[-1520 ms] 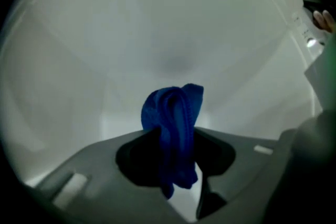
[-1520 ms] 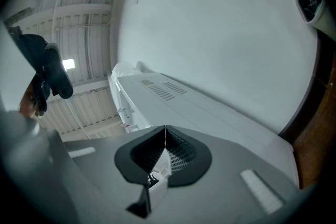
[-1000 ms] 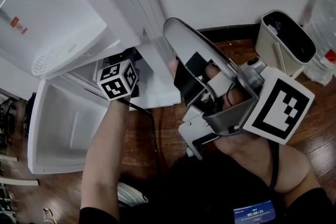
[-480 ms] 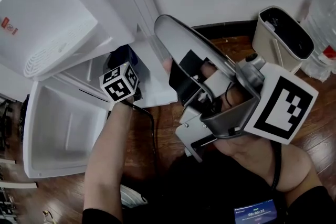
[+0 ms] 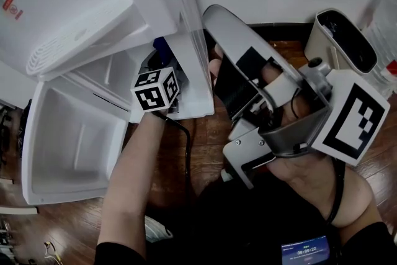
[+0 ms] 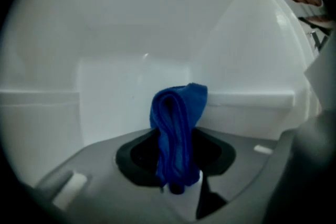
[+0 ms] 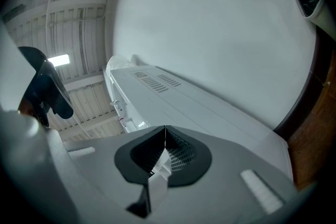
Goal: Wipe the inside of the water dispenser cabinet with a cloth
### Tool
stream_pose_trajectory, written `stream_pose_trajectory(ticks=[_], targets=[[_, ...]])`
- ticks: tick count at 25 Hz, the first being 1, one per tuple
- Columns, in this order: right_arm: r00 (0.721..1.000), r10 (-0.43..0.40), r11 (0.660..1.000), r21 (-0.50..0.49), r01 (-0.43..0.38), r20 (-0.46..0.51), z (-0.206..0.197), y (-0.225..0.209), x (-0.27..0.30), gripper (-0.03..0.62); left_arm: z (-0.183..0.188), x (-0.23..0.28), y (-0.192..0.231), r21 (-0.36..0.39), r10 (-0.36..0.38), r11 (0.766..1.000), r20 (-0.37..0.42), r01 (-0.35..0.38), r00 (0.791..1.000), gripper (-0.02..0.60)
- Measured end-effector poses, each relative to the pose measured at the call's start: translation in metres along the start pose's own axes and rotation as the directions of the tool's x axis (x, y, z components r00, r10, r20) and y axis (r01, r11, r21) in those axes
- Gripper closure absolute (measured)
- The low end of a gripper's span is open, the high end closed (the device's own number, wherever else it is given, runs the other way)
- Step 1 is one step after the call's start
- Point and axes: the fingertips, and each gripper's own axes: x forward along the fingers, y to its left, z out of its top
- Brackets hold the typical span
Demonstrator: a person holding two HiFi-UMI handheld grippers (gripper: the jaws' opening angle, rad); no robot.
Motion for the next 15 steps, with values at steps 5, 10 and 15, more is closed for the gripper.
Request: stream_pose_trajectory(ticks=[5,10,15], targets=[[1.0,0.0,1.0,0.006,0.0,-0.008,-0.002,-0.001,0.0,0.588,-0.006,-0.014,0.05,0.059,0.196,0.979,-0.017,-0.194,0.981,0.413],[1.0,0.004,1.0,0.007,-0.004,-0.011,-0.002,0.0,0.0,0.588,-0.008,-0.043,0.1,-0.009,0.444,0.896,-0.027,-0.444,0.896,0.416],[1.0,0.0,1.0,0.009,0.0,-0.004,-0.001,-0.001,0.0,0.588,-0.014,-0.049,0.112,-0.056,0.475,0.877,-0.043,-0.477,0.879,0.417]])
